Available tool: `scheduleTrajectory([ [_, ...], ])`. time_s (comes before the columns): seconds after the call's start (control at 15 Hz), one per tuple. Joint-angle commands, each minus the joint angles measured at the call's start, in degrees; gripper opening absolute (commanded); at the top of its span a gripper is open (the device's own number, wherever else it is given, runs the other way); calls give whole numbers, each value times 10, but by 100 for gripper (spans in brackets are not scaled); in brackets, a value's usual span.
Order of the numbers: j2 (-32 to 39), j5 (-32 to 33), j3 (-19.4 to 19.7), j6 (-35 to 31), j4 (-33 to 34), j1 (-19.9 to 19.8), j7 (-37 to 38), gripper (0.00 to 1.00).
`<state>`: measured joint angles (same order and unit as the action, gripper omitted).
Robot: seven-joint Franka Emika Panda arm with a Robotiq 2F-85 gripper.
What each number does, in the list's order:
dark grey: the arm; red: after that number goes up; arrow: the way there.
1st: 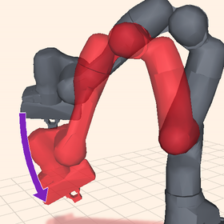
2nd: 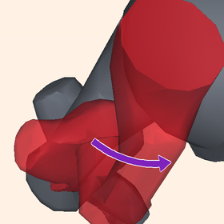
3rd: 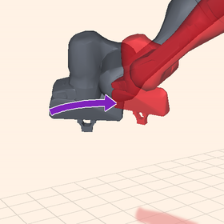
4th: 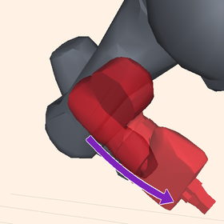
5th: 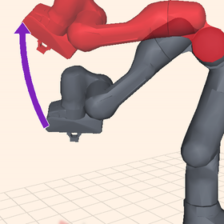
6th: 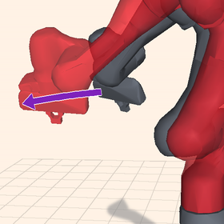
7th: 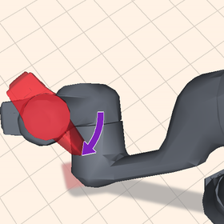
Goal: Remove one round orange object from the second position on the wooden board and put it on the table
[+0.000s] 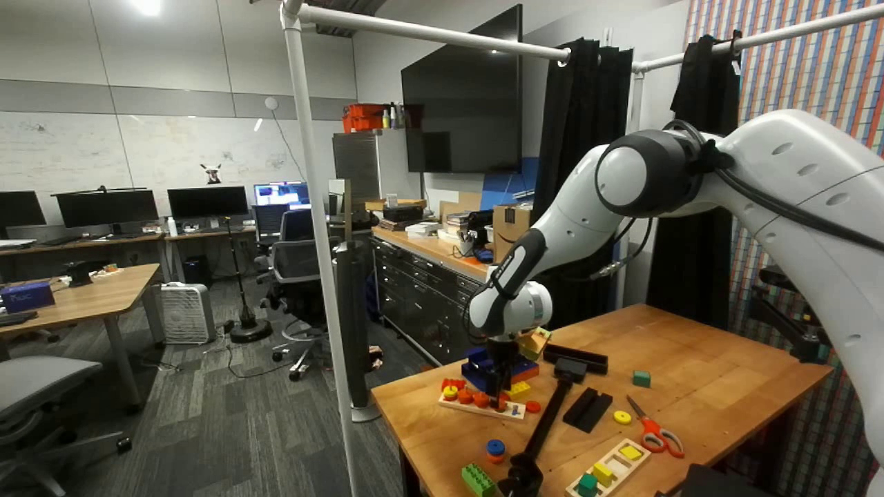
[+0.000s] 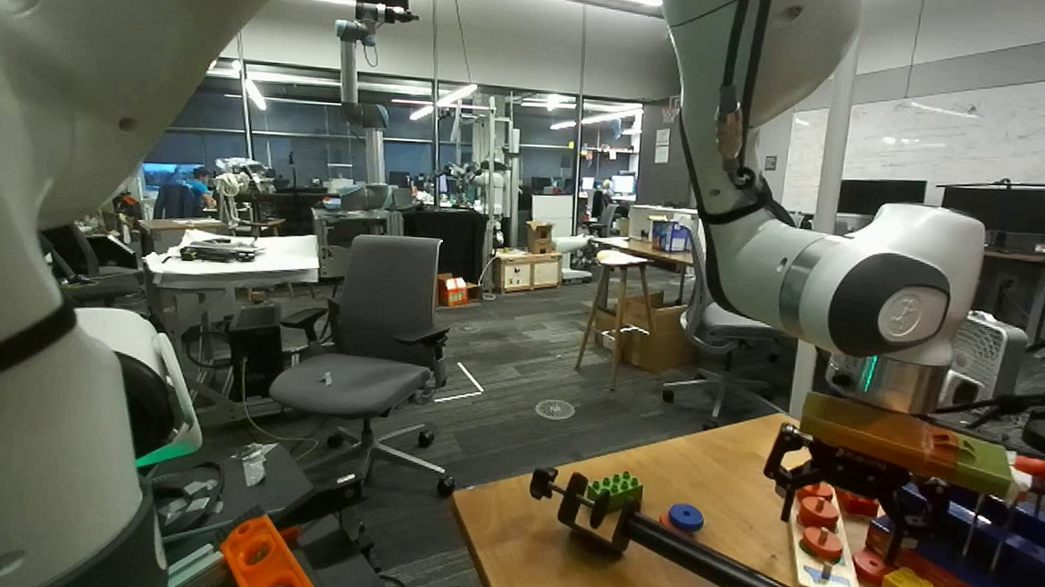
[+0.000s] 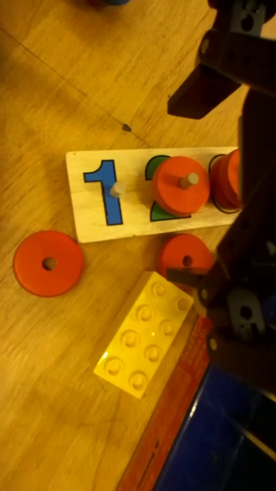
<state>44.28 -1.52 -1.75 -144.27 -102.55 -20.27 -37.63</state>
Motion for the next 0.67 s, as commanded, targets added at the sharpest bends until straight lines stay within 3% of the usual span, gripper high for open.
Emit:
scheduleTrajectory([
  [0.0, -6, -10, -13, -11, -12, -13, -6, 100],
  [0.6, 0, -9, -18, -11, -15, -9, -4, 100],
])
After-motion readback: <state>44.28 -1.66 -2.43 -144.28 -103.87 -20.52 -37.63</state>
